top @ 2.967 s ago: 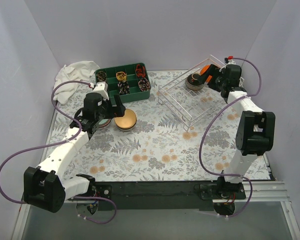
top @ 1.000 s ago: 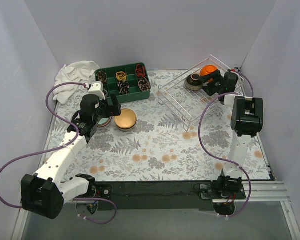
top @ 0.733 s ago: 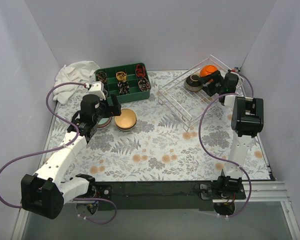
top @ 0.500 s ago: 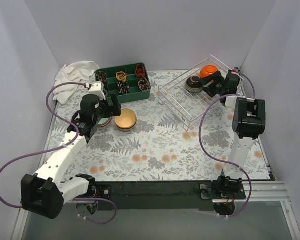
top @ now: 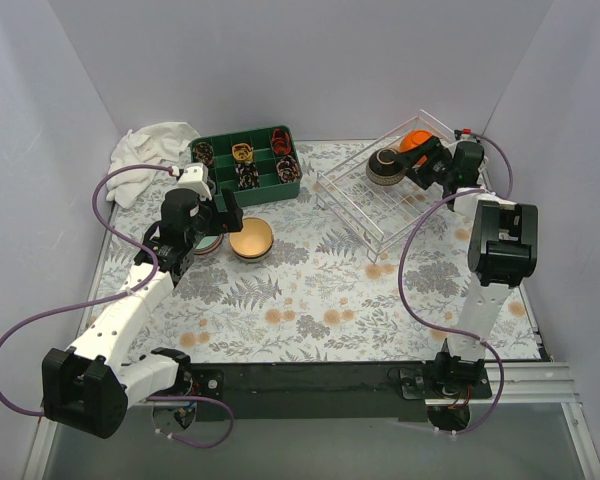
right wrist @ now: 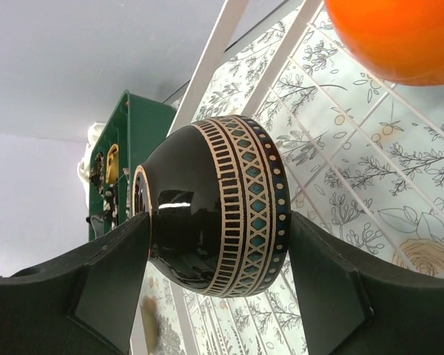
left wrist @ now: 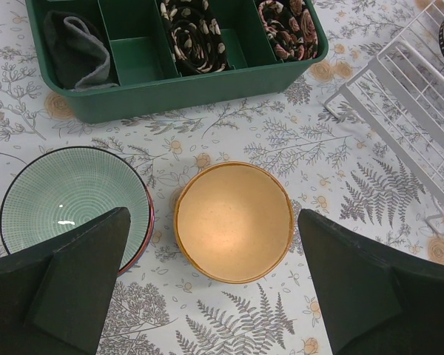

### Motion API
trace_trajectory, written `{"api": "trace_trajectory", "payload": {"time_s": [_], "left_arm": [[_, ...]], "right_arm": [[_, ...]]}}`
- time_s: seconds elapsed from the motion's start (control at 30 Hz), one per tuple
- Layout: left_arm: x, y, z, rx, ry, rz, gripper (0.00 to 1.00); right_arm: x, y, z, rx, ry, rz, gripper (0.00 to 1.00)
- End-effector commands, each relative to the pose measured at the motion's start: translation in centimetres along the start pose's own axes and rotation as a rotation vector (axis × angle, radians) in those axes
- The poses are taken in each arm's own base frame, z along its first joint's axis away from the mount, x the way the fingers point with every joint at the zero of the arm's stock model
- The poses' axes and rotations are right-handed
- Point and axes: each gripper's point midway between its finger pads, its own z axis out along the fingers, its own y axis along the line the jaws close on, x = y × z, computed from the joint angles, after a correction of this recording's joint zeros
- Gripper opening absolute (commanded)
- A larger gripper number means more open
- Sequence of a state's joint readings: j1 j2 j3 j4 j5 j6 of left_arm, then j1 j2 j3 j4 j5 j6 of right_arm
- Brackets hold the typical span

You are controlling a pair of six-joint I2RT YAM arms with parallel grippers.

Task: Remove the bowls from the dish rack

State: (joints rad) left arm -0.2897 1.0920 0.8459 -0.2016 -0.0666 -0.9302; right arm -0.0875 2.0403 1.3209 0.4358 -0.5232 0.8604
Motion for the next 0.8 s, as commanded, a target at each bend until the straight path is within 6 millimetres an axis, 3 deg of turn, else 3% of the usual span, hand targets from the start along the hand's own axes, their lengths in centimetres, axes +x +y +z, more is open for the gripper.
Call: {"api": "trace_trajectory", "payload": {"time_s": [0.0,0.77], "left_arm": [[-0.7,-0.2,-0.5,0.018,-0.026,0.011,0.98],[-0.7,-0.4,-0.6,0.033,-0.025,0.007,0.98]], "right_arm": [[-1.8,5.5,-2.2,-0.129,-0.042,-0.153,0.14],[-0.6,7.0,-8.2,-0.010,0.009,-0.481,0.12]]}}
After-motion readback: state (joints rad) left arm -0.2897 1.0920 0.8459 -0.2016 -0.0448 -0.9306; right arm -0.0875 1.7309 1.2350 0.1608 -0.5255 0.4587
